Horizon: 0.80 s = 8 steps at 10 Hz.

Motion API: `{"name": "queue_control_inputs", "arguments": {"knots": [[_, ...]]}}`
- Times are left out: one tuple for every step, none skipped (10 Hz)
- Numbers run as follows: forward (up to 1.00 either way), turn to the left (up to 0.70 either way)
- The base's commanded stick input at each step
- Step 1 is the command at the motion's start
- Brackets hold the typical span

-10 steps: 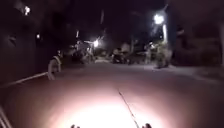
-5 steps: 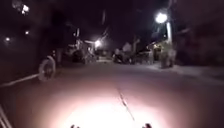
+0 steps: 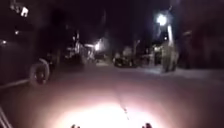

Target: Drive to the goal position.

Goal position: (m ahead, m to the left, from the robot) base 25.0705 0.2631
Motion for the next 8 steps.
{"name": "queue_control_inputs", "arguments": {"knots": [[0.85,0.00],[0.85,0.00],[0.85,0.00],[0.85,0.00],[0.85,0.00],[0.85,0.00],[0.85,0.00],[0.85,0.00]]}}
